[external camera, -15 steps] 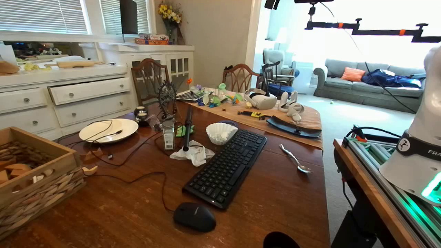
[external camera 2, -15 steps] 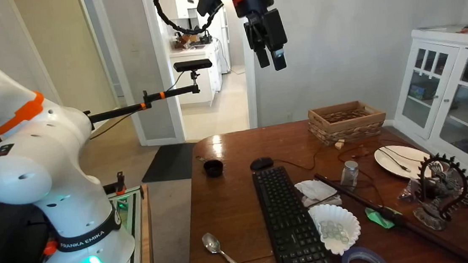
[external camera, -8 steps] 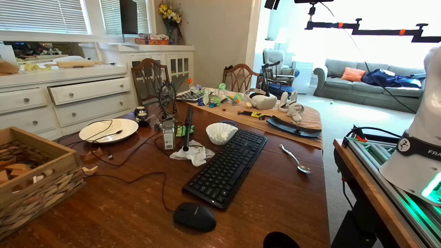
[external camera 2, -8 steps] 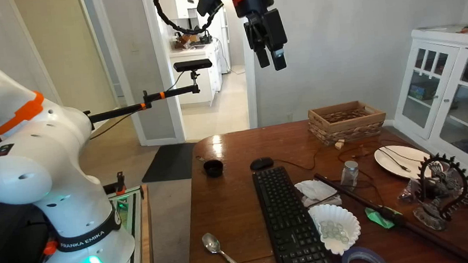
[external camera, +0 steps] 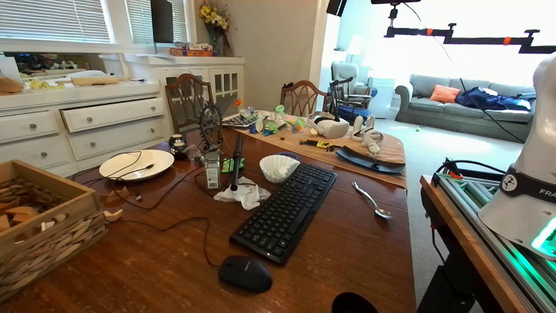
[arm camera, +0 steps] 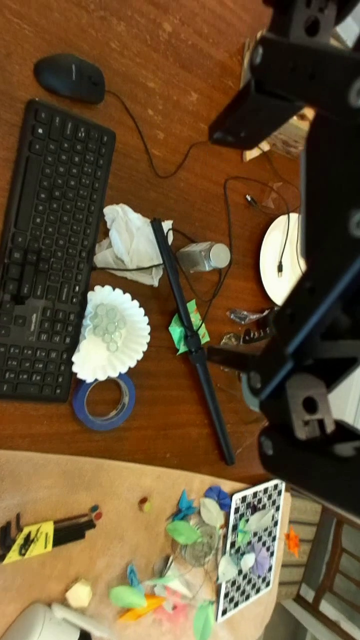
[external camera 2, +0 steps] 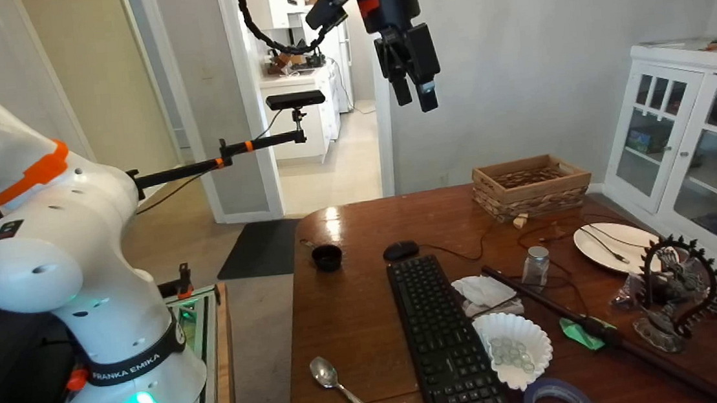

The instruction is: Right click the black computer mouse.

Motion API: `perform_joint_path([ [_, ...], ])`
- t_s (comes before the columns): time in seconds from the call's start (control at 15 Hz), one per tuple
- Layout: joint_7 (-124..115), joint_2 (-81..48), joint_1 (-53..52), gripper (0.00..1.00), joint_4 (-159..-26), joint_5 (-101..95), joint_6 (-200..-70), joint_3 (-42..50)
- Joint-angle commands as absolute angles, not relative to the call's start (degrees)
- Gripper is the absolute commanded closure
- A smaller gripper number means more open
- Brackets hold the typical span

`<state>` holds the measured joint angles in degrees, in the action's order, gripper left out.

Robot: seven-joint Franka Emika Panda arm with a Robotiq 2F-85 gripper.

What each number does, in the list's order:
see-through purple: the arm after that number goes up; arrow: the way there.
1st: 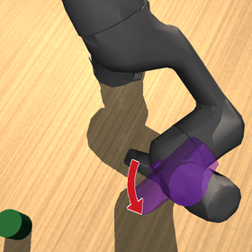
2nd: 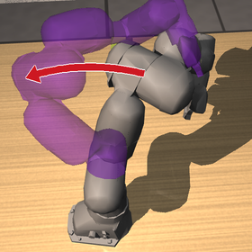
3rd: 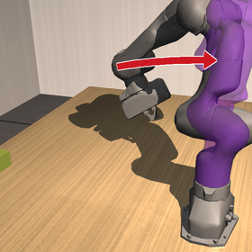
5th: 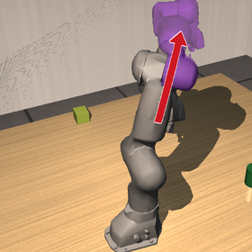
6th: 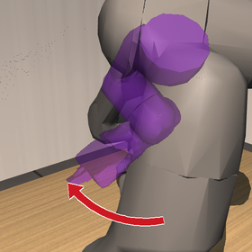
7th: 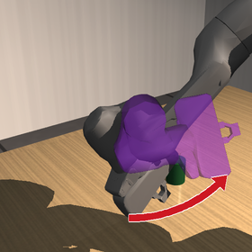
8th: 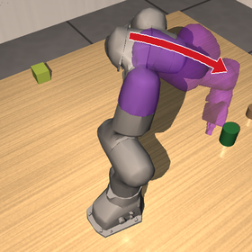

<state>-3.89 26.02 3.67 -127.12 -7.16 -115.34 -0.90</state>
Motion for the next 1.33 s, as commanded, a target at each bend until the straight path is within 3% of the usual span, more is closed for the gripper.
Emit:
perform_joint_path([
  [0.0,-4.09,15.84,-0.41,0.0,-124.32,-3.1,-121.51,-2.62],
  [0.33,-4.08,0.42,-4.17,0.0,-118.14,2.09,-126.08,-5.24],
  [0.4,-4.34,-2.32,-4.52,0.25,-116.68,2.47,-126.15,-5.57],
  [0.47,-4.83,-4.84,-4.77,0.26,-115.19,2.99,-125.87,-5.73],
  [1.07,-6.79,-21.88,-6.53,0.97,-103.68,7.04,-123.87,-6.81],
  [1.27,-9.87,-25.07,-7.75,1.0,-101.72,7.66,-123.88,-7.02],
])
